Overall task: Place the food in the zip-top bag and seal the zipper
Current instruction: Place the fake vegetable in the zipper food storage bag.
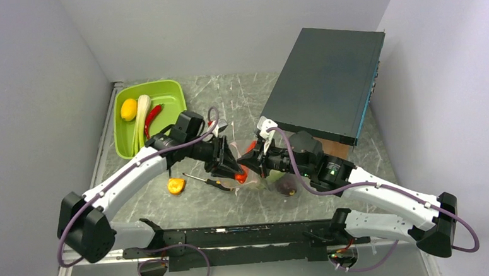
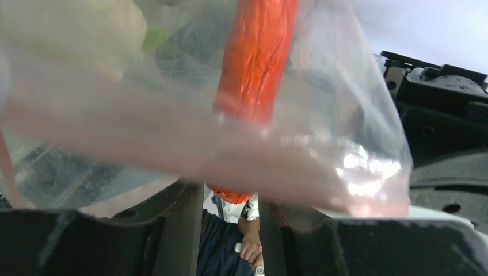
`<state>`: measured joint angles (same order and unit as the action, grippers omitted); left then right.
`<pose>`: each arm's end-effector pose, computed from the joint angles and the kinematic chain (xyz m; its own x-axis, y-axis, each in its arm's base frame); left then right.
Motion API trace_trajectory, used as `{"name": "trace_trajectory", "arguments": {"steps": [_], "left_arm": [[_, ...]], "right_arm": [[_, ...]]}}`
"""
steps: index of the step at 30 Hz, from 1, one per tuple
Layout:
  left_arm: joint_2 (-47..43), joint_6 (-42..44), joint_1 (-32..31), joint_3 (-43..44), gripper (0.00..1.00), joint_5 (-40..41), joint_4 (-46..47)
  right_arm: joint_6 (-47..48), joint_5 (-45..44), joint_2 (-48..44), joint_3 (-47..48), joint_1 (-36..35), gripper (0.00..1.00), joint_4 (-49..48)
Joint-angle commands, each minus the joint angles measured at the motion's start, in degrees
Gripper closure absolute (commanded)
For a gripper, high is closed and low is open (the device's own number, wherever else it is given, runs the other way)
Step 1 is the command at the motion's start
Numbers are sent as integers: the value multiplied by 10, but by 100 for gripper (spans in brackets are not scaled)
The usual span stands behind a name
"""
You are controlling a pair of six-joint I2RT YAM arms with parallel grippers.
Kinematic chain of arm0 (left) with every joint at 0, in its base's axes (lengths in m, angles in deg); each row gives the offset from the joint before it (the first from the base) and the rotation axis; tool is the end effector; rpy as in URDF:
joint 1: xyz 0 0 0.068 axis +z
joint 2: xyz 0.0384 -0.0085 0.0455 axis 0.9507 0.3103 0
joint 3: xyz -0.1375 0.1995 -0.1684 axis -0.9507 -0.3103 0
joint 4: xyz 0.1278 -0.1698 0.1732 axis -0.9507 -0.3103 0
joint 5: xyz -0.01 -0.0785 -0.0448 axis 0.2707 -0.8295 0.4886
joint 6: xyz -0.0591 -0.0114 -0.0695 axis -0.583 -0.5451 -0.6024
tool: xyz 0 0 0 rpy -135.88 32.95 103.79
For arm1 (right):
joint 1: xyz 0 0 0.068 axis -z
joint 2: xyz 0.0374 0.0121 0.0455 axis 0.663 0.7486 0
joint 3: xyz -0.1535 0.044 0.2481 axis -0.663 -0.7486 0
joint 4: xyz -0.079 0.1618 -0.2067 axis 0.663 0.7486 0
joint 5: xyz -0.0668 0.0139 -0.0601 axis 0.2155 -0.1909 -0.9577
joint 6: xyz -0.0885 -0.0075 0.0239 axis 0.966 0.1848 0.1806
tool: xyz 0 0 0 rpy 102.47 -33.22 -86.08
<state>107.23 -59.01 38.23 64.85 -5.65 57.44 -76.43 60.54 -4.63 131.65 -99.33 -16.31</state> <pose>0.1973 -0.2097 0.2883 -0.9968 0.0673 0.0424 -0.0082 0.4427 -0.8966 0.1338 0.2375 0.3547 -0.2117 -0.1072 -0.9714 -0.9010 0.4065 0.1515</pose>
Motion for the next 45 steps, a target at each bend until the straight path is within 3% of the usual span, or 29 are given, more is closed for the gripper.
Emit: {"name": "trace_trajectory", "arguments": {"steps": [1, 4, 8, 15, 20, 26, 32, 41, 45], "left_arm": [[46, 47, -26, 57, 64, -5, 4], [62, 52, -38, 57, 66, -7, -2], [68, 108, -38, 87, 49, 32, -70], [-33, 65, -26, 27, 28, 87, 23], [-80, 120, -24, 19, 31, 136, -45], [-235, 144, -22, -20, 34, 367, -147], [-350, 167, -21, -17, 28, 577, -200], [-253, 270, -9, 57, 17, 780, -209], [-188, 355, 75, 67, 17, 765, -128]], "right_arm": [[-10, -8, -1, 4, -5, 100, -57], [-22, -28, 1, 18, -5, 100, -33], [-20, -34, -19, 6, -5, 100, -44], [-37, -47, -12, 4, -5, 100, -34], [-33, -66, -20, 11, -5, 100, -15], [-6, -92, -52, -2, -4, 100, -6], [-11, -111, -68, -9, -5, 100, 4], [-23, -74, -83, -34, -4, 100, -26], [-23, -66, -86, -34, -5, 100, -43]]}}
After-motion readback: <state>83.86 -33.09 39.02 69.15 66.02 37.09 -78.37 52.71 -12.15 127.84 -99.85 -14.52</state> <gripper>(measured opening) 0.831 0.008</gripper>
